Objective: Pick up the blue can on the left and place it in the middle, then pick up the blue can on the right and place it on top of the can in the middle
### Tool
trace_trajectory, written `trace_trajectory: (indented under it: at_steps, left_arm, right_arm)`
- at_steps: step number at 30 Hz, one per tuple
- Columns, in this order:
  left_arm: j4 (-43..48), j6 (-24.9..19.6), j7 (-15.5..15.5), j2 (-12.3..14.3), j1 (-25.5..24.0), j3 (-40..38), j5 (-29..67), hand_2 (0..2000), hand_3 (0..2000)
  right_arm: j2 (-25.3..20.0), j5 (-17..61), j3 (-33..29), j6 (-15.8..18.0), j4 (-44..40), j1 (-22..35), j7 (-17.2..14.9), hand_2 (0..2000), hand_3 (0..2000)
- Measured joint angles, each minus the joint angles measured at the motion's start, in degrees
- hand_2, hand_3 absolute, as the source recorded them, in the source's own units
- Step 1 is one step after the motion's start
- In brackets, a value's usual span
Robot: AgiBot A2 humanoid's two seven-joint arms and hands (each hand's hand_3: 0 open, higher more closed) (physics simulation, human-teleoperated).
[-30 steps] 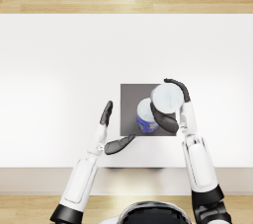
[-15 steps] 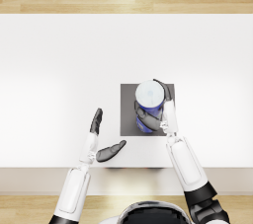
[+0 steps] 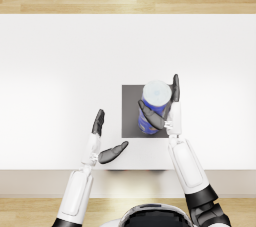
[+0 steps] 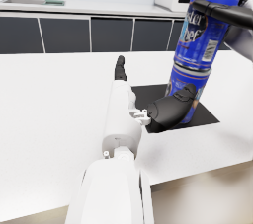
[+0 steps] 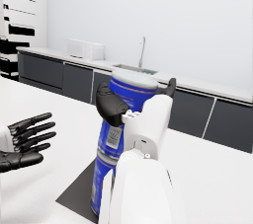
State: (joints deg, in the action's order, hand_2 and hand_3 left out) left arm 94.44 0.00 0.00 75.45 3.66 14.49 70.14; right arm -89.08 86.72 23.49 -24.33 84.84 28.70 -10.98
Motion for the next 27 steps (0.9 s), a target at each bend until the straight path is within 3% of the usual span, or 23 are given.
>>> trace_trajectory:
  at_steps: [5,6,17,22,24,27]
  left_arm:
    - [0.5,0.0,0.0,0.8,0.2,0.2,0.0,0,0]
    - [0.7,0.0,0.0,0.9,0.3,0.2,0.0,0,0]
    - [5.9,0.0,0.0,3.2,2.3,-2.7,0.0,0,0]
    - [10.7,0.0,0.0,5.2,8.3,-9.2,0.0,0,0]
    - [12.3,0.0,0.0,5.2,11.2,-11.9,0.0,0,0]
    - [13.5,0.0,0.0,4.8,14.3,-15.3,0.0,0,0]
  right_arm:
    - [-0.5,0.0,-1.2,-0.6,4.5,0.2,0.0,0,0]
    - [3.9,0.0,4.4,-0.7,5.2,3.2,0.0,0,0]
    - [2.6,0.0,-5.5,0.0,18.7,3.6,-0.3,0,0]
    - [2.7,0.0,-13.1,9.6,23.0,2.3,-0.5,0,0]
    - [2.8,0.0,-16.1,16.3,23.6,1.6,3.0,0,0]
    - [2.8,0.0,-20.1,21.4,23.8,0.8,8.1,0,0]
